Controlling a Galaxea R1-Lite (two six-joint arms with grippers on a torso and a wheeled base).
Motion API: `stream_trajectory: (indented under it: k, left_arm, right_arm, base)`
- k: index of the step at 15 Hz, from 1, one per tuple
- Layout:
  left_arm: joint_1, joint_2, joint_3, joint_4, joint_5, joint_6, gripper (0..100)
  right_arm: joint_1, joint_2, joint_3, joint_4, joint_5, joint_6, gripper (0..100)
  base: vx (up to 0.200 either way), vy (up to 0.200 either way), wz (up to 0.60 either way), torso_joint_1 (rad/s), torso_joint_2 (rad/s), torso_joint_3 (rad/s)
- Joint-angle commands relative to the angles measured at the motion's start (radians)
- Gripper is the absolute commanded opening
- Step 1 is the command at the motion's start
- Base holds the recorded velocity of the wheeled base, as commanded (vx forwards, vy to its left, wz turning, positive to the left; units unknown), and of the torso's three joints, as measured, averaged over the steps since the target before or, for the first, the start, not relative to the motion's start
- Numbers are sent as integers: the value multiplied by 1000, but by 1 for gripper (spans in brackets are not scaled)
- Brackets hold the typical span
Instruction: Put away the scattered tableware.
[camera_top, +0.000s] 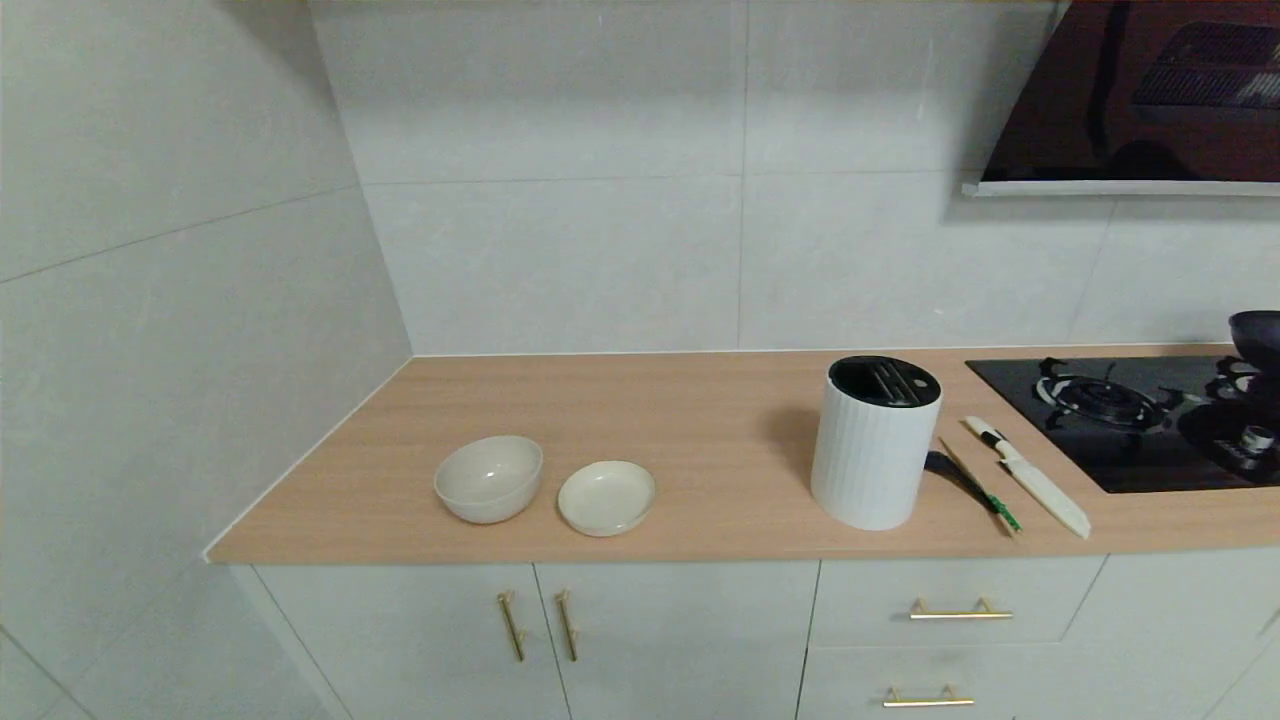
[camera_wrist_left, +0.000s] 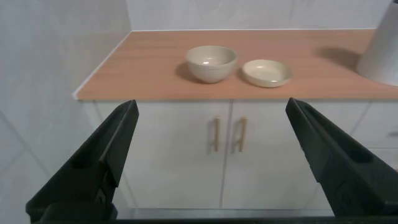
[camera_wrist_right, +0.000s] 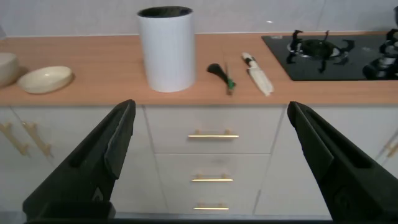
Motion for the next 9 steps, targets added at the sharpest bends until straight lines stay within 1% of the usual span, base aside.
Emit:
stream_trajectory:
  k: [1, 9]
  left_arm:
    - [0, 0, 0, 0, 1, 0, 100]
    - [0, 0, 0, 0, 1, 1, 100]
  right_arm:
    - [-1, 1, 0, 0, 0, 0, 100]
    - [0, 1, 0, 0, 0, 0, 100]
  base:
    - [0, 200, 0, 2, -2, 12]
    - [0, 200, 0, 3, 4, 4]
